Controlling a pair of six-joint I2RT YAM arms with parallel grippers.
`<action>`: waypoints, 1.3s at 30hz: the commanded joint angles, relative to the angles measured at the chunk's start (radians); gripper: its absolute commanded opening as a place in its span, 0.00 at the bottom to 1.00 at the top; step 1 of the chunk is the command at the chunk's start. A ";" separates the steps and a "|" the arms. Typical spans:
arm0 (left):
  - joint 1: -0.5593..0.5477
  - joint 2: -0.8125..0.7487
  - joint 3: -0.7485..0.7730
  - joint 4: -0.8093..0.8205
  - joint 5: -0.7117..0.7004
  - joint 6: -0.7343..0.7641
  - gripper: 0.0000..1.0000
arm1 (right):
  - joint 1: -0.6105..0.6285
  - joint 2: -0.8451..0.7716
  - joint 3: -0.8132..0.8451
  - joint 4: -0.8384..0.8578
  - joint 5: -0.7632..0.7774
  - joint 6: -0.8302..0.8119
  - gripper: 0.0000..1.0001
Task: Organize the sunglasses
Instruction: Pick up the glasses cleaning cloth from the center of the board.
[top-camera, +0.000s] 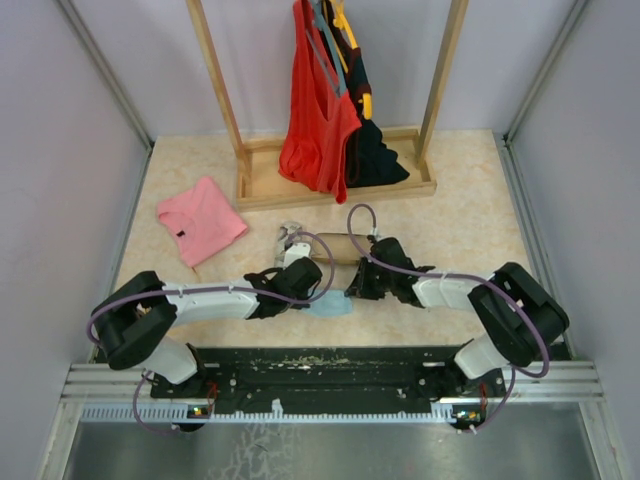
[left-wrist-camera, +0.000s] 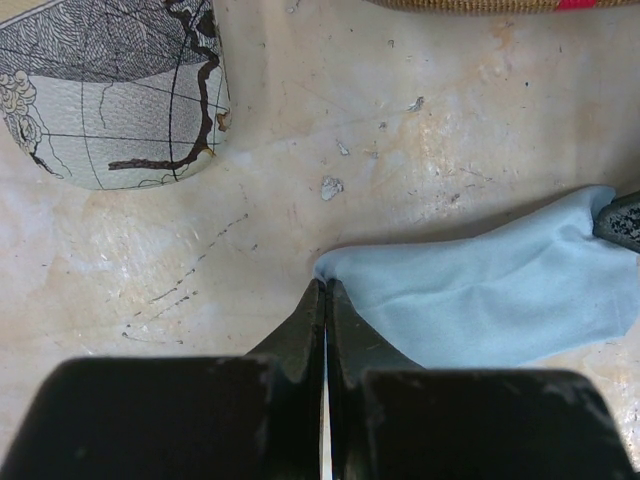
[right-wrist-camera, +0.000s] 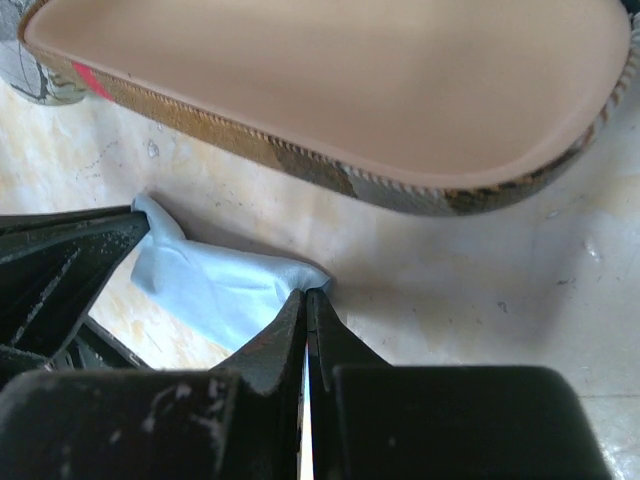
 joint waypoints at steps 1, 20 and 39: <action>0.004 -0.013 -0.032 -0.025 0.029 0.003 0.00 | 0.014 -0.060 -0.033 0.048 0.022 -0.029 0.00; 0.014 -0.066 0.048 -0.015 0.022 0.022 0.00 | 0.015 -0.260 -0.064 0.065 0.111 -0.040 0.00; 0.071 -0.063 0.133 0.045 0.040 0.106 0.00 | 0.014 -0.380 -0.064 -0.006 0.244 -0.074 0.00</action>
